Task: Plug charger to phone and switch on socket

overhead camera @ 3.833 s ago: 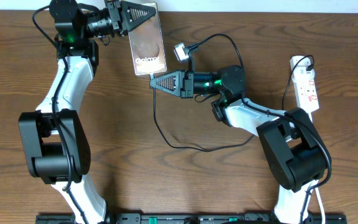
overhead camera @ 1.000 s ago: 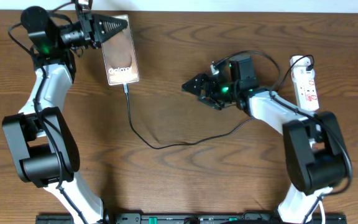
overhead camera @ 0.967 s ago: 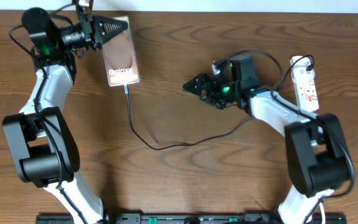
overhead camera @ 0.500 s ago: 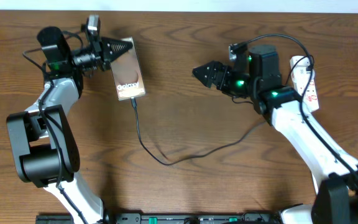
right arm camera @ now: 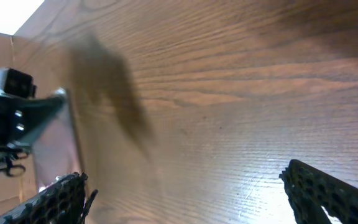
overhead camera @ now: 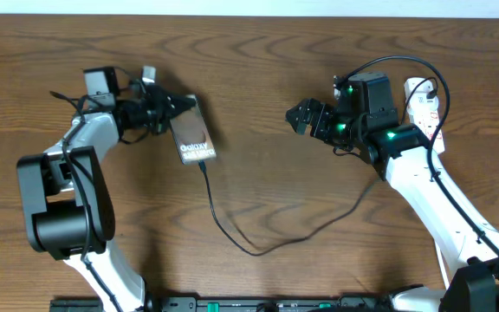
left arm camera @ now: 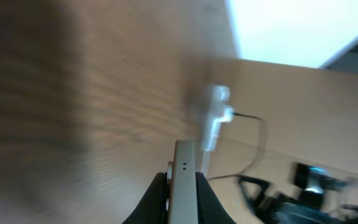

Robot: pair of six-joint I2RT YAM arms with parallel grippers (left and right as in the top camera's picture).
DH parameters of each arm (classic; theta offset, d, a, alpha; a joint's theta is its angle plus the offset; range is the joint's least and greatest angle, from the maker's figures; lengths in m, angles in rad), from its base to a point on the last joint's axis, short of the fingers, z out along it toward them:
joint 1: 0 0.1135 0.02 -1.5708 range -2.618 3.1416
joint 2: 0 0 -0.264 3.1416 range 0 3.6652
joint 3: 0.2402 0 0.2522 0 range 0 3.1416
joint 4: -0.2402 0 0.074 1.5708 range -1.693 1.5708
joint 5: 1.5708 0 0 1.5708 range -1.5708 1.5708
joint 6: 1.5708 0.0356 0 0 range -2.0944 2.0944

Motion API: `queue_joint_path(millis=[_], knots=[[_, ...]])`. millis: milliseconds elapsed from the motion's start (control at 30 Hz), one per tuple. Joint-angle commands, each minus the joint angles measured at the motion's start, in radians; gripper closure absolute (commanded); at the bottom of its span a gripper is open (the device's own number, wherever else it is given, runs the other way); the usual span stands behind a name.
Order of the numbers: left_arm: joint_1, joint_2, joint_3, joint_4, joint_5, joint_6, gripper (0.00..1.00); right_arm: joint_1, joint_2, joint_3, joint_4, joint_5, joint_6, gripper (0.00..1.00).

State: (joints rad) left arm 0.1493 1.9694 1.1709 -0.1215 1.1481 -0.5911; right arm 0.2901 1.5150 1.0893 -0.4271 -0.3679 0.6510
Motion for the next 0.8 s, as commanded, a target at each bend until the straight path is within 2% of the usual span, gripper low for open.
queue_joint_path(millis=[0, 167, 467, 767], knots=[[-0.035, -0.005, 0.011, -0.07, -0.146, 0.177, 0.93, -0.007, -0.017, 0.008, -0.001, 0.026, -0.032, 0.01], [-0.081, -0.005, 0.011, -0.148, -0.256, 0.249, 0.93, -0.007, -0.017, 0.008, -0.004, 0.026, -0.033, 0.01], [-0.113, 0.002, 0.011, -0.151, -0.41, 0.285, 0.92, -0.001, -0.017, 0.008, -0.014, 0.026, -0.039, 0.01], [-0.114, 0.042, 0.011, -0.156, -0.417, 0.291, 0.92, 0.0, -0.017, 0.008, -0.034, 0.026, -0.039, 0.01]])
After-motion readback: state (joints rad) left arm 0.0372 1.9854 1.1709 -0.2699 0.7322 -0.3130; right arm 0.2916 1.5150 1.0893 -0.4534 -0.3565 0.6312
